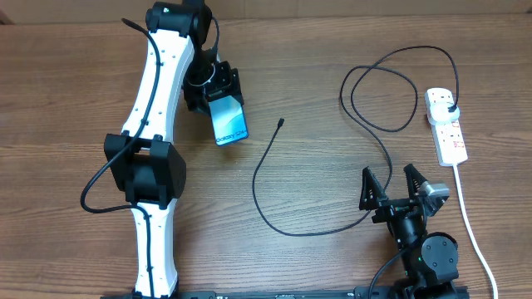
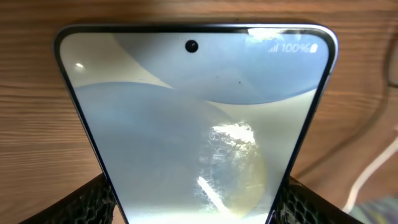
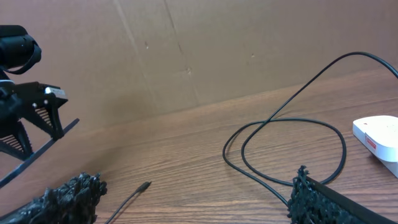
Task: Plug charger to phone and switch on socket
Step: 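Raise and tilt the phone upright toward the cable end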
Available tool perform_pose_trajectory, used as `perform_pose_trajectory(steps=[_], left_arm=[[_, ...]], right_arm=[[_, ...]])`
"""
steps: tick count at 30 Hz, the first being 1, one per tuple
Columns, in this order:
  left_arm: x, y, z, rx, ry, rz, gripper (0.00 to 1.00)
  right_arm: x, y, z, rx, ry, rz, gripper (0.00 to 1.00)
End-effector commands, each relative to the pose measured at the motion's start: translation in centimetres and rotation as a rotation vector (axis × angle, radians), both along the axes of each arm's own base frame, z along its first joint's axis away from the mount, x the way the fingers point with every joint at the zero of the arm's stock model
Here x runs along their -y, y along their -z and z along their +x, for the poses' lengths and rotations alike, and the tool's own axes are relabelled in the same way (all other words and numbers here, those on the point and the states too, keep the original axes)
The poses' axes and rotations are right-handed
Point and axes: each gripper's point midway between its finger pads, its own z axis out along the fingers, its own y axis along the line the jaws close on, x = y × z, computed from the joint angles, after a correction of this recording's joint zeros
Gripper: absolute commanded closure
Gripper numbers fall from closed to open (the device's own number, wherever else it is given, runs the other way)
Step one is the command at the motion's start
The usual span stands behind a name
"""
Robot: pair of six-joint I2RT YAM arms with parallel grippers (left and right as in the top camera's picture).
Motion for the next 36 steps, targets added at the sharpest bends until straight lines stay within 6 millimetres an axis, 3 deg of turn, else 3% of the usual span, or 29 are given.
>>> perform_pose_trajectory(steps=[1, 9, 14, 21, 26, 30, 36], left_arm=[[2.4, -2.3, 0.2, 0.027, 0.008, -0.167, 0.32], [4.3, -3.6, 0.0, 0.003, -0.005, -0.303, 0.34], [5.8, -4.9, -0.3, -0.017, -0.008, -0.416, 0.46], [7.9, -7.4, -0.6, -0.052, -0.015, -0.601, 0.45], [9.1, -9.6, -1.0, -0.096, -0.035, -0.746, 0.64], [9.8, -11.1, -1.1, -0.127, -0.052, -0.832, 0.65], [9.8, -11.1, -1.2, -0.219, -0.140, -0.815, 0.64]], right_arm=[[0.0, 0.2, 0.0, 0.002, 0.000, -0.003, 0.00], [0.0, 0.2, 0.0, 0.002, 0.000, -0.003, 0.00], [0.0, 0.2, 0.0, 0.002, 0.000, -0.003, 0.00], [0.0, 0.2, 0.0, 0.002, 0.000, -0.003, 0.00], [0.0, 0.2, 0.0, 0.002, 0.000, -0.003, 0.00], [0.0, 0.2, 0.0, 0.003, 0.000, -0.004, 0.00], [0.0, 0.2, 0.0, 0.002, 0.000, -0.003, 0.00]])
